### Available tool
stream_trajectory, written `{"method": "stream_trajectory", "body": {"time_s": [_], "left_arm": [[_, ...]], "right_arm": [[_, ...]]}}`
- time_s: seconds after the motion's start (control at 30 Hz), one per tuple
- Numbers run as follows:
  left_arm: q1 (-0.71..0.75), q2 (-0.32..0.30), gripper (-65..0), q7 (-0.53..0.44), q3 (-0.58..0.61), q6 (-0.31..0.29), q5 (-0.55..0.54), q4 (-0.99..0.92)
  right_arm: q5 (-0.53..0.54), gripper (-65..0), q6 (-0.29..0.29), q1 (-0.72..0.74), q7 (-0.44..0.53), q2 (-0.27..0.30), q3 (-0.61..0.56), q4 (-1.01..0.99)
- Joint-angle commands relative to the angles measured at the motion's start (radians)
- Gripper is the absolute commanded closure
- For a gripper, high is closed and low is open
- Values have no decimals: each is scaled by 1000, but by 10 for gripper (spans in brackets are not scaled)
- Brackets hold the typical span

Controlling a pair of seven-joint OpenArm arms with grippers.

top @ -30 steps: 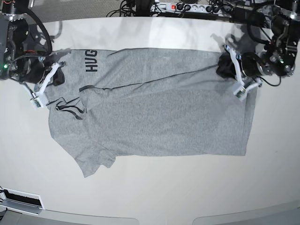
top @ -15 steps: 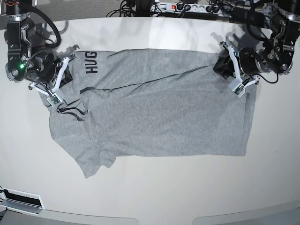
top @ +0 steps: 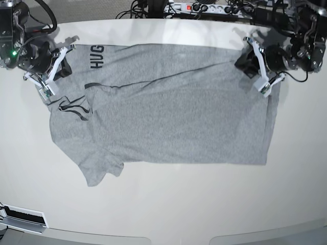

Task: Layout the t-shirt on the table in an organized manner, then fold the t-shirt properly
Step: 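Grasp the collar-side corners of the shirt with both grippers, then pull the collar edge away from the hem with both grippers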

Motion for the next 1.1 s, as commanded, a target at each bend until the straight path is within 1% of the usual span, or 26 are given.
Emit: {"method": "stream_trajectory", "body": {"time_s": [0.0,0.07,0.23,0.43,0.5,0.57,0.63,0.7,0.73,0.8,0.87,0.9,0.93,1.0,1.07], "left_arm": [[41,-25,0,109,6,11,70,2],[78,-46,0,109,6,11,60,32],[154,-78,0,109,5,11,56,117],[165,-79,0,116,5,11,48,169],[164,-79,0,140,5,11,31,180],[164,-79,0,167,5,11,23,200],[164,-82,0,188,3,13,23,227],[164,-90,0,200,0,32,22,260],[164,-94,0,199,-3,54,22,277],[164,-101,0,199,-20,86,14,314],[164,-101,0,199,-54,92,2,357],[161,-101,0,199,-75,92,-12,380],[155,-101,0,199,-99,92,-37,400],[135,-101,0,204,-156,91,-129,430],[99,-101,0,211,-223,80,-227,436]], "right_arm": [[-47,0,3,-30,-103,16,-1,-8],[-40,0,3,-50,-126,26,-1,-1],[53,0,2,-116,-185,63,-1,48],[53,0,-19,-162,-208,71,-1,105],[53,0,-32,-153,-208,71,-1,105],[53,0,-30,-145,-208,74,-1,109],[54,0,-24,-133,-232,79,-1,122],[54,0,-24,-123,-261,89,-1,158],[54,0,-24,-117,-275,95,-1,180],[58,0,-25,-112,-276,110,-1,228],[78,0,-36,-111,-276,127,-1,274],[96,0,-46,-109,-276,137,-1,293],[111,-20,-59,-106,-276,143,-1,312],[140,-72,-82,-89,-275,151,-1,346],[164,-105,-95,-69,-275,150,-1,373]]}}
